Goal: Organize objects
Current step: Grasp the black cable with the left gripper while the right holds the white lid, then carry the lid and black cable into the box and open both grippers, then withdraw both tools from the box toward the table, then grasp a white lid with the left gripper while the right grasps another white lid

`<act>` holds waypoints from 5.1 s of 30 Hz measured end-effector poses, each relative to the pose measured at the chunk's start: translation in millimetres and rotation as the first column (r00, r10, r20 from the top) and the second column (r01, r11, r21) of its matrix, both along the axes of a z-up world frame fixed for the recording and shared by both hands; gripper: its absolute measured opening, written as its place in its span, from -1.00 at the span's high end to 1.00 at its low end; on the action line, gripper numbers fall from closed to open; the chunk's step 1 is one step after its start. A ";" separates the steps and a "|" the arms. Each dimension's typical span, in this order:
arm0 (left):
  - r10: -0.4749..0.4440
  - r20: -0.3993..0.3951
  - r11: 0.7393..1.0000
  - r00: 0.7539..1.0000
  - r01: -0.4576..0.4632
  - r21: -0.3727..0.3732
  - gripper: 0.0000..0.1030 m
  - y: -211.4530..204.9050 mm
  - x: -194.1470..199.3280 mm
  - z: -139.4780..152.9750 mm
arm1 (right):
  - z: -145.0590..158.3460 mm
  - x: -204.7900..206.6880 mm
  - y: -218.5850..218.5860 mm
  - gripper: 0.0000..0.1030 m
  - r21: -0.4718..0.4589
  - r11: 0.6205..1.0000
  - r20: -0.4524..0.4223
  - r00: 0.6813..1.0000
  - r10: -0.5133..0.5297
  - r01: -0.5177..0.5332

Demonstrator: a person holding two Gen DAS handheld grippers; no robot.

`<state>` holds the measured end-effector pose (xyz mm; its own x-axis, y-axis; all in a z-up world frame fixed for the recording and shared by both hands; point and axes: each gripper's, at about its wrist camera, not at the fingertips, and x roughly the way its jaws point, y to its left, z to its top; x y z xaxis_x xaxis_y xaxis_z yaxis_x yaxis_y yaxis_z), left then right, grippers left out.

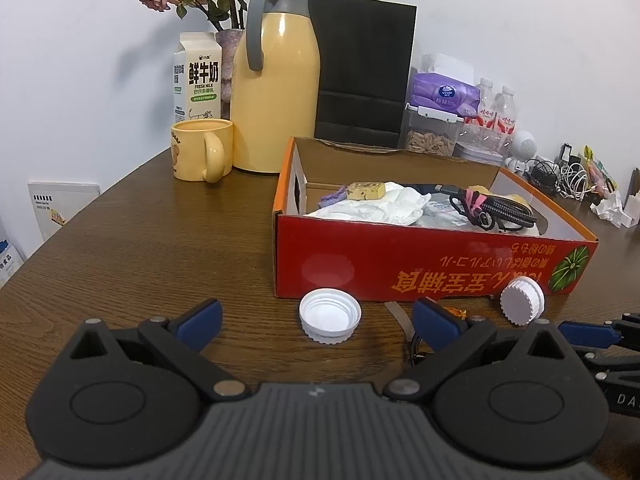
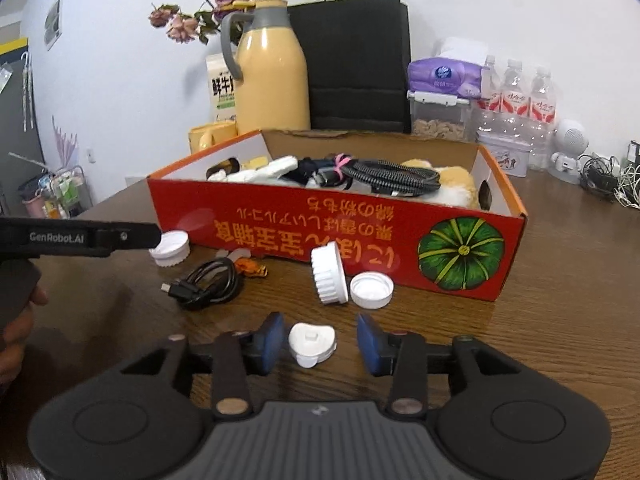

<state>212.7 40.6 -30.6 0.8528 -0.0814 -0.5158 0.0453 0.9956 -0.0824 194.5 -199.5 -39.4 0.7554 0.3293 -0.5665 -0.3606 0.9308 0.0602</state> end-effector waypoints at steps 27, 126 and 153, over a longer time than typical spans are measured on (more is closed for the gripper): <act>-0.158 -0.103 0.986 0.982 0.164 0.043 -0.81 -67.3 15.3 -12.2 | 6.2 -3.6 -12.3 0.52 0.046 0.996 0.076 0.994 -0.082 0.079; -0.002 0.179 1.000 0.984 0.006 -0.022 -1.00 -31.0 33.9 46.0 | 49.5 38.6 -4.2 -0.99 0.048 0.994 0.278 0.955 -0.103 0.094; -0.007 -0.097 0.996 0.995 0.016 0.089 -0.95 -6.9 36.7 -12.3 | 7.7 24.9 31.4 -0.10 -0.107 0.994 0.118 0.993 0.020 -0.007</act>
<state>249.5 33.7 -42.8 0.7977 -0.0406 -0.6016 0.0528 0.9986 0.0026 219.4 -168.1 -31.8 0.8155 0.2830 -0.5049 -0.3719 0.9246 -0.0825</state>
